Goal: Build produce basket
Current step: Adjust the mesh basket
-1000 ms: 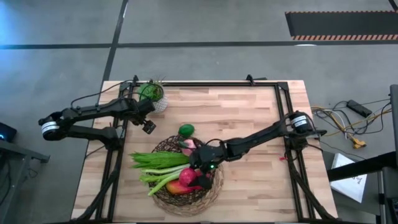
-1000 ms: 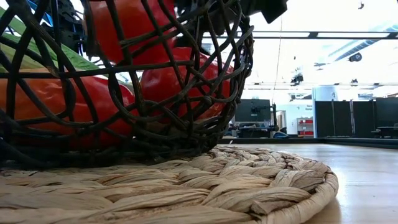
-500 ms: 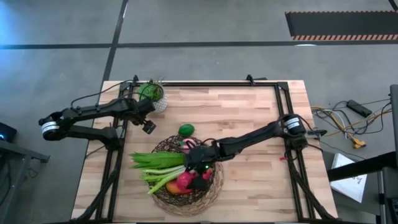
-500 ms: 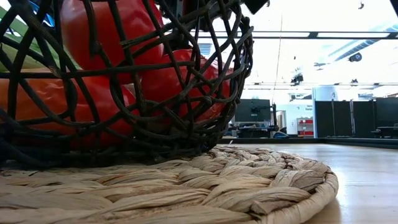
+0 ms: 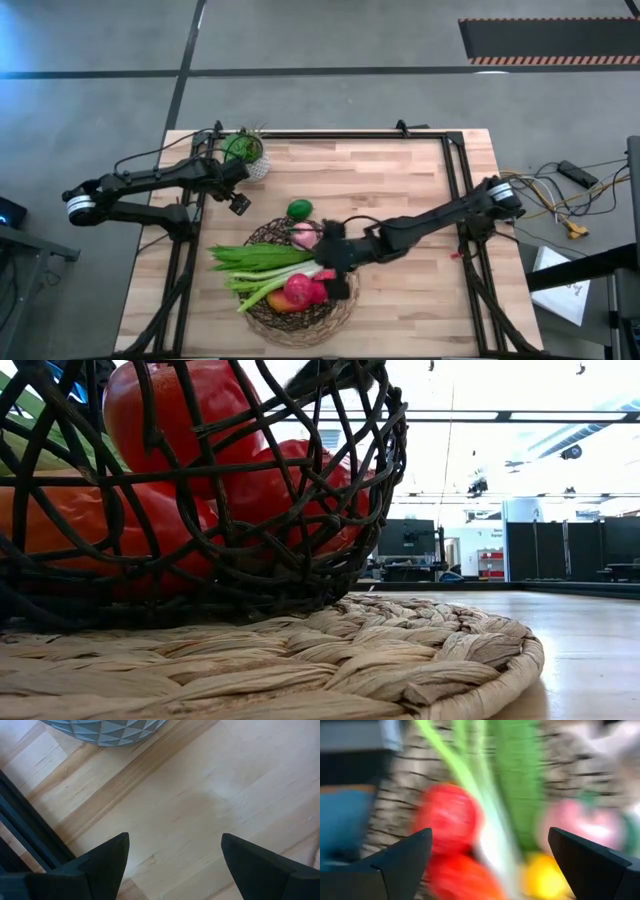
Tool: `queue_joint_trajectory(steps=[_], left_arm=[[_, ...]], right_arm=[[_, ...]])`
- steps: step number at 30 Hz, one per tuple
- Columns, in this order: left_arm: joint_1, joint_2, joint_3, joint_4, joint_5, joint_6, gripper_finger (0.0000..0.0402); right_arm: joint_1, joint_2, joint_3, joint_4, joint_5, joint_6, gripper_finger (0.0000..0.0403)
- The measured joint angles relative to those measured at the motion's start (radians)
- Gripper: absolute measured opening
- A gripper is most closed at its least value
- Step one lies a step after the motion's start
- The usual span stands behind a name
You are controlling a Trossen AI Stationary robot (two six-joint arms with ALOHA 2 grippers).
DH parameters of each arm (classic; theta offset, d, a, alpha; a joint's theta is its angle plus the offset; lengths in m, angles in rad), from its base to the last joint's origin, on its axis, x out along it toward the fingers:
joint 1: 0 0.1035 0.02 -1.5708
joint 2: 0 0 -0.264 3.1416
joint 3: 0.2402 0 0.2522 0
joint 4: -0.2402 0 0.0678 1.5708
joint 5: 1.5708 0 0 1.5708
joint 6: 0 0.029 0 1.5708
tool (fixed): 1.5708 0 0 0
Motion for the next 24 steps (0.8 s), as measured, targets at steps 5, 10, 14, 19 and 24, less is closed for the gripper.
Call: queue_joint_trajectory(steps=[5,10,14,19,24], left_arm=[[0.000,0.000,0.000,0.000,0.000,0.000,0.0299],[0.000,0.000,0.000,0.000,0.000,0.000,0.0299],[0.000,0.000,0.000,0.000,0.000,0.000,0.0299],[0.000,0.000,0.000,0.000,0.000,0.000,0.0299],[0.000,0.000,0.000,0.000,0.000,0.000,0.0299]], right_arm=[[-0.012,-0.094,-0.067,-0.197,0.341,-0.090,0.0389],[-0.164,-0.170,-0.282,-0.169,0.339,-0.065,0.0389],[-0.289,-0.159,-0.440,0.111,0.244,-0.055,0.0388],[-0.335,-0.079,-0.524,0.460,-0.007,-0.059,0.0388],[-0.318,0.003,-0.475,0.562,-0.051,-0.040,0.0388]])
